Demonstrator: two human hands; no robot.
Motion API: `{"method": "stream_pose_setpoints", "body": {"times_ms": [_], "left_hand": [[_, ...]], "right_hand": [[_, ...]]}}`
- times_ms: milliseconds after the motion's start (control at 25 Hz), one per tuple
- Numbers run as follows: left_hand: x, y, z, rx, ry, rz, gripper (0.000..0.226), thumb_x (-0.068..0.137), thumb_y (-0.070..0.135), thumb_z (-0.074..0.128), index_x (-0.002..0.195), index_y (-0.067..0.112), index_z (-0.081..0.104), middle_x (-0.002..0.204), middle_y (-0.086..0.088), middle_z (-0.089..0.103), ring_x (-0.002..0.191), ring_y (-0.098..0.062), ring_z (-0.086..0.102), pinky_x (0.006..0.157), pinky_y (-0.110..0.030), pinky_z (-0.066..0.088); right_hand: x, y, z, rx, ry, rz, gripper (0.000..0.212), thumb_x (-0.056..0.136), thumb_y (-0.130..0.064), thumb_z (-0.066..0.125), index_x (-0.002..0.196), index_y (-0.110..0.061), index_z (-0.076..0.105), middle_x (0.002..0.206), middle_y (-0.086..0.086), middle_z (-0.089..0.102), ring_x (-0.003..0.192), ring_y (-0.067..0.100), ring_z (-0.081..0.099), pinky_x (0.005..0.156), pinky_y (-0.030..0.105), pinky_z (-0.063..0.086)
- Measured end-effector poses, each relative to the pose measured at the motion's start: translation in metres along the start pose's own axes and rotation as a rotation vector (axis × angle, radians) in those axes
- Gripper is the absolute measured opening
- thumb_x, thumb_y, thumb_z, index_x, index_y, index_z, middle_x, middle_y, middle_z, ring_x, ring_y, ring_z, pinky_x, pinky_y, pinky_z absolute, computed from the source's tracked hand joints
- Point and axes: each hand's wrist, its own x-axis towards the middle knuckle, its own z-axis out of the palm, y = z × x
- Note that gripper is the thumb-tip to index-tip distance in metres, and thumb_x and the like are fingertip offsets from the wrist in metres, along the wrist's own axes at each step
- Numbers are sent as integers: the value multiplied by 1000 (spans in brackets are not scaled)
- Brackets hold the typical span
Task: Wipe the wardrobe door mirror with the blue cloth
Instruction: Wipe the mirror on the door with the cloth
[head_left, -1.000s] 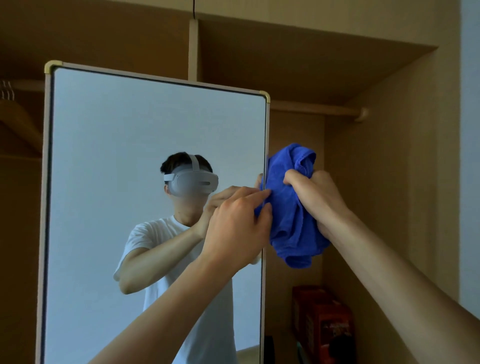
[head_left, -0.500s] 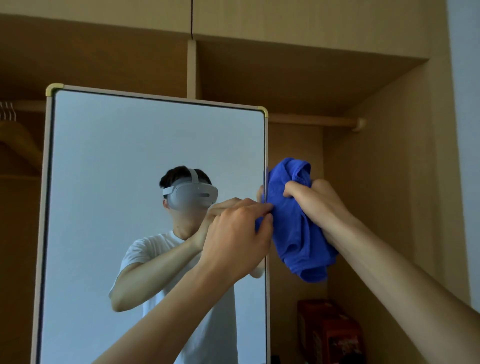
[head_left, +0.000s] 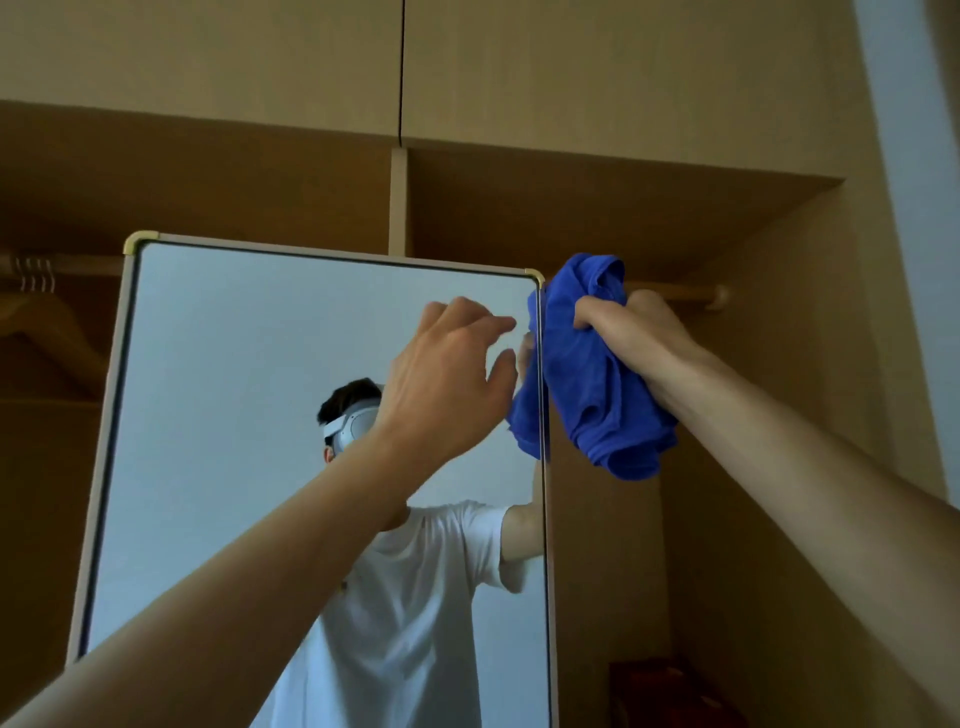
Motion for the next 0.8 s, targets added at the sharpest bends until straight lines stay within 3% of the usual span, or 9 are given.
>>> {"method": "stream_pose_setpoints", "body": {"times_ms": [160, 320, 440, 560, 720, 800], "left_hand": [[25, -30, -32, 196, 191, 9, 42, 98, 29, 52, 138, 18, 61, 142, -3, 54, 135, -25, 40, 106, -44, 37], [35, -56, -47, 259, 136, -43, 46, 99, 32, 49, 143, 20, 55, 141, -4, 55, 136, -27, 42, 114, -44, 28], [31, -64, -50, 304, 112, -51, 46, 99, 35, 48, 142, 20, 55, 138, -3, 58, 132, -28, 47, 115, -44, 27], [29, -70, -54, 297, 128, -45, 43, 100, 34, 49, 140, 19, 58, 133, -4, 61, 127, -29, 52, 113, -43, 31], [32, -84, -66, 250, 165, -64, 37, 100, 31, 50, 131, 18, 66, 124, -5, 65, 116, -30, 56, 103, -43, 40], [32, -94, -74, 222, 183, -95, 36, 101, 31, 48, 129, 20, 68, 123, -3, 65, 114, -28, 57, 95, -42, 45]], "right_hand": [[17, -14, -4, -36, 0, -37, 23, 77, -25, 64, 76, -18, 42, 67, 3, 46, 62, 22, 49, 58, 35, 36], [31, -24, -1, -133, 38, -180, 22, 81, -23, 60, 71, -19, 41, 64, 0, 45, 64, 22, 47, 62, 37, 36], [35, -31, 1, -361, 97, -326, 22, 85, -24, 57, 68, -24, 45, 60, -5, 50, 56, 17, 48, 55, 30, 36], [35, -38, 5, -605, 172, -505, 18, 86, -26, 56, 70, -27, 49, 62, -7, 56, 57, 15, 54, 51, 29, 36], [39, -49, 12, -749, 196, -651, 19, 86, -22, 56, 70, -31, 49, 61, -7, 55, 61, 18, 54, 51, 28, 31], [39, -52, 14, -794, 194, -680, 10, 85, -20, 57, 79, -28, 57, 68, -4, 61, 74, 23, 57, 59, 33, 40]]}}
